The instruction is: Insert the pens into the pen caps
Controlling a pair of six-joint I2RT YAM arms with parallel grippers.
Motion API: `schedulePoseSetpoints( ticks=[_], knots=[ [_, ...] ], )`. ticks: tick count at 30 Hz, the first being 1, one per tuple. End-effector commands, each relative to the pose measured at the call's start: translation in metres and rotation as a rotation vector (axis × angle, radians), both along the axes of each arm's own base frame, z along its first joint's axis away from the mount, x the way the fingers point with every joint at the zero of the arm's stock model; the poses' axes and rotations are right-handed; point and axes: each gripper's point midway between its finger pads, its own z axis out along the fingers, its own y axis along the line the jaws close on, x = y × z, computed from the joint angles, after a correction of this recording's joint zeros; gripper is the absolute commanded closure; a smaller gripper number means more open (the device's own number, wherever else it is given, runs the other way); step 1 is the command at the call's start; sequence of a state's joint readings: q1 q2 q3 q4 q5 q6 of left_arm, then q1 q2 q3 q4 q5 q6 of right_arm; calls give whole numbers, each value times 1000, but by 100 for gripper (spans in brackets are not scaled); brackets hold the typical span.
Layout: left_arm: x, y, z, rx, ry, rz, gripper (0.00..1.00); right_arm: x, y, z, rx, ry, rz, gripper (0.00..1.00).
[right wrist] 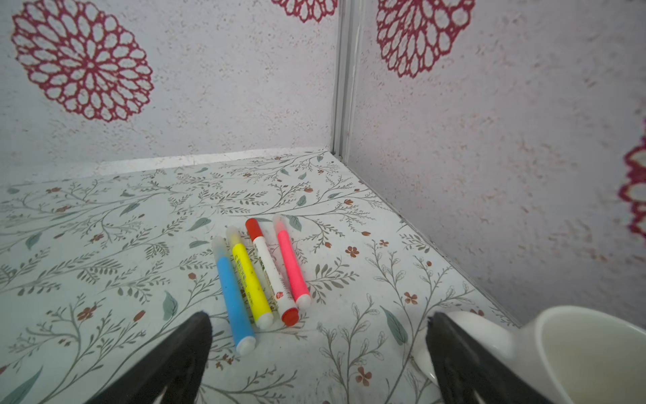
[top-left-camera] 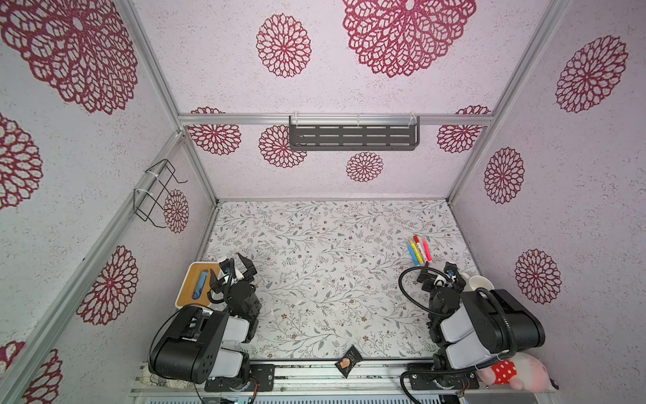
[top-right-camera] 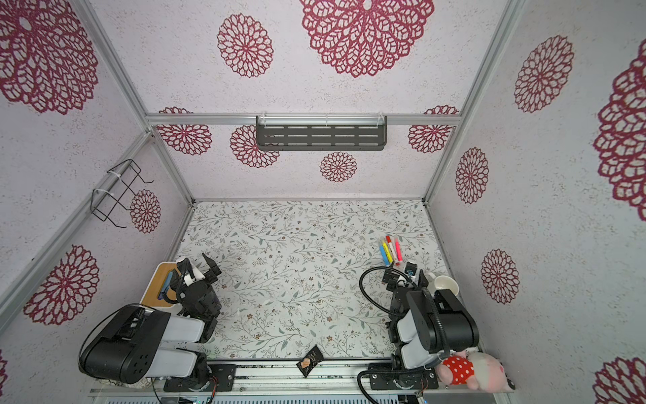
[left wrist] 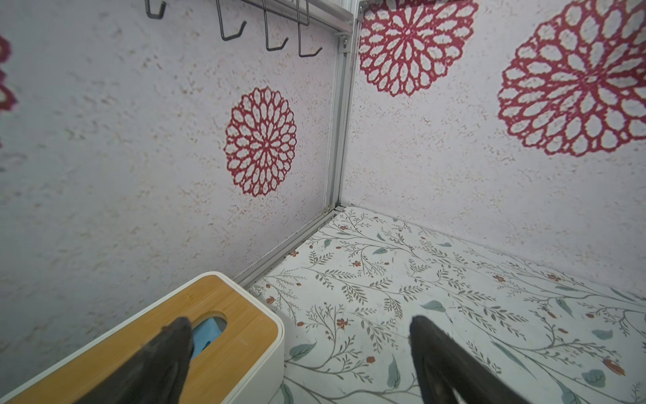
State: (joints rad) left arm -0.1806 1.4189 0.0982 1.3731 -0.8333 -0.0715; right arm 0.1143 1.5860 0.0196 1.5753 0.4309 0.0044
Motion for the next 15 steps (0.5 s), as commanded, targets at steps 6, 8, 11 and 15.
schedulePoseSetpoints(
  ticks=[6,8,11,15],
  knots=[
    [24,13,-8,15,25,0,0,13,25,26,-87,-84,89,1],
    [22,11,-9,4,19,-18,1,13,26,27,-88,-85,89,1],
    [26,6,-11,18,34,-59,1,14,26,26,-91,-83,90,1],
    [50,-22,-24,87,113,-234,1,19,25,25,-87,-65,79,1]
  ],
)
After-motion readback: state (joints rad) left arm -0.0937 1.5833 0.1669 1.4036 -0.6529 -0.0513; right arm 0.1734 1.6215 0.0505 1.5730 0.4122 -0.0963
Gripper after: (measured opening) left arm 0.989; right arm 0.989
